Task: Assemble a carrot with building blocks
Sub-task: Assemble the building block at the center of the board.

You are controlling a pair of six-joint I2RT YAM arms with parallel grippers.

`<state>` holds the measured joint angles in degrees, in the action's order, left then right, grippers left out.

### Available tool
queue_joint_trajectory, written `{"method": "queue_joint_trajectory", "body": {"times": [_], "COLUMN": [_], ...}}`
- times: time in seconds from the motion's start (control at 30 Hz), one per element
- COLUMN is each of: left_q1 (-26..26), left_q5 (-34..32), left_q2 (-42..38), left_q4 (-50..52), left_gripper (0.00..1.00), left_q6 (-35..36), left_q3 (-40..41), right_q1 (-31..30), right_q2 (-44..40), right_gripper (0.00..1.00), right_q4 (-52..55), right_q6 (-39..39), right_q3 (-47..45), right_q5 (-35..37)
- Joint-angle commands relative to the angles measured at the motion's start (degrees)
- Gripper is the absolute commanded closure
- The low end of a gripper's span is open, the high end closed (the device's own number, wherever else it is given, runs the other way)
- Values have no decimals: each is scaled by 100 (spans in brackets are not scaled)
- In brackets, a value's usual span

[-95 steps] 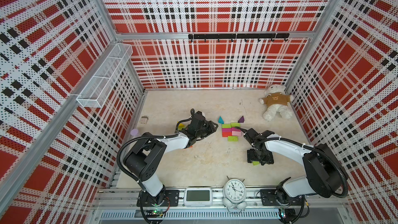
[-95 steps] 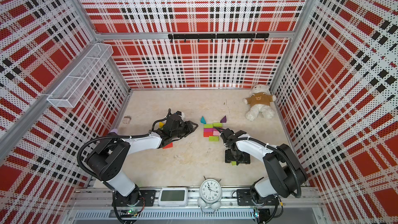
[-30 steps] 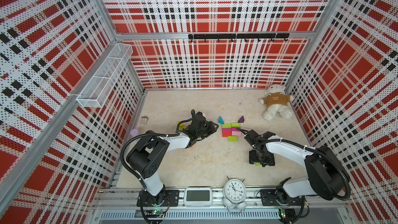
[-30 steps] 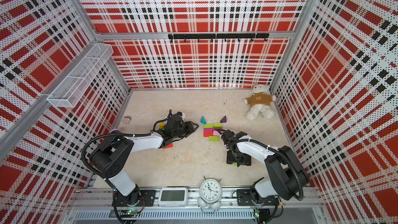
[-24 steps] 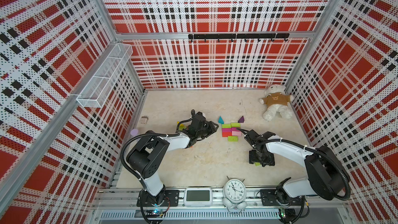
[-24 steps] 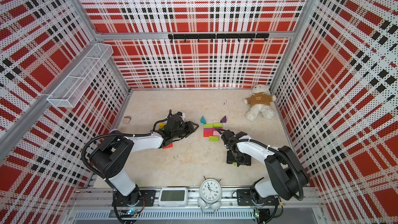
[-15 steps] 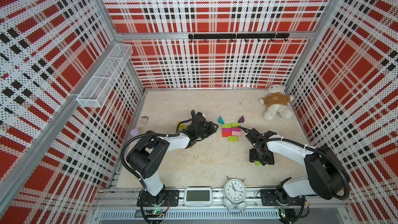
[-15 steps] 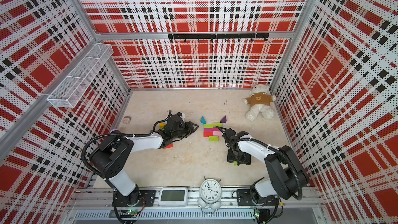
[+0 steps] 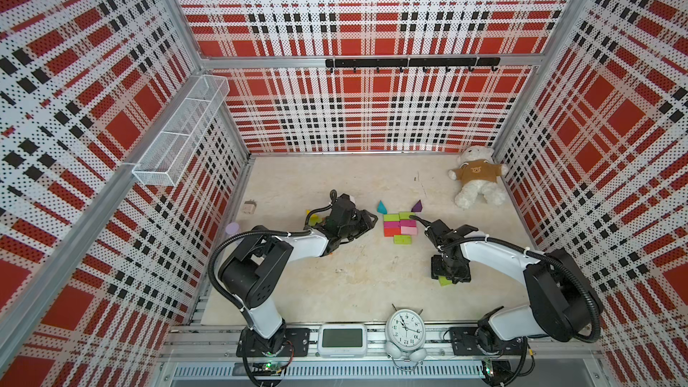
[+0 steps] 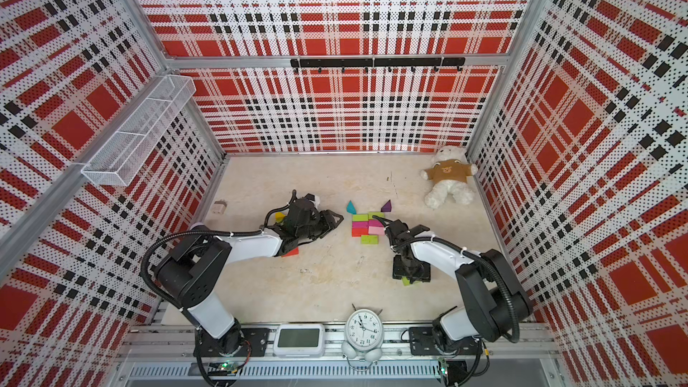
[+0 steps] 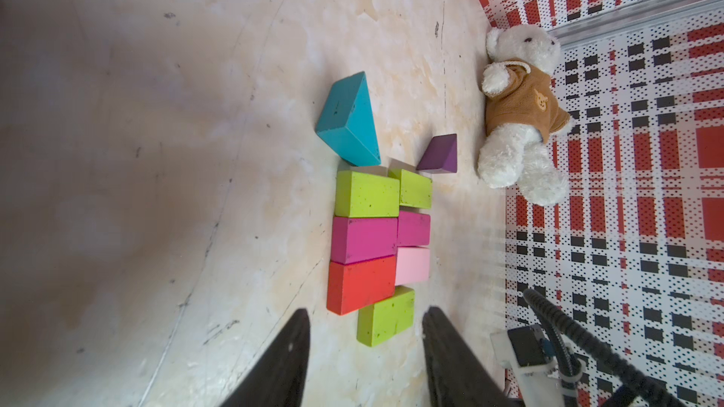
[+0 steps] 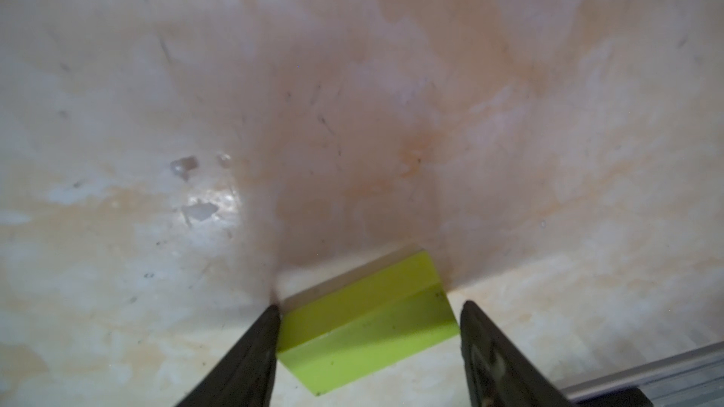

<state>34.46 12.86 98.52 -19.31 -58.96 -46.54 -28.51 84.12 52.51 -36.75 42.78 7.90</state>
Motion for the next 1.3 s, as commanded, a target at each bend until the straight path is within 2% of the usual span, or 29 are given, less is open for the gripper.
{"method": "queue_joint_trajectory", "body": {"times": [0.0,0.6,0.93,1.27], "left_q1": [-24,-175,-211,-396], "left_q5": [12,-3,-161,3], "left_q2": [-60,-393,-801,-957], "left_q4": [-137,-49,421,554], "left_gripper": [49,49,49,49], "left_q6": [-72,-15,299,403], "left_q3": [66,226,155,110], "right_q1": [-5,-40,-439,-772], "right_q2": [381,1188,1744,2030], "right_gripper": [29,33,33,32], "right_q4": [-768,-1225,-1314,-1340], "right_q6": [-17,-43,-287,-585], "right_q3": [-106,830,1471,1983], "right_q5": [-54,-454,-535,-513]}}
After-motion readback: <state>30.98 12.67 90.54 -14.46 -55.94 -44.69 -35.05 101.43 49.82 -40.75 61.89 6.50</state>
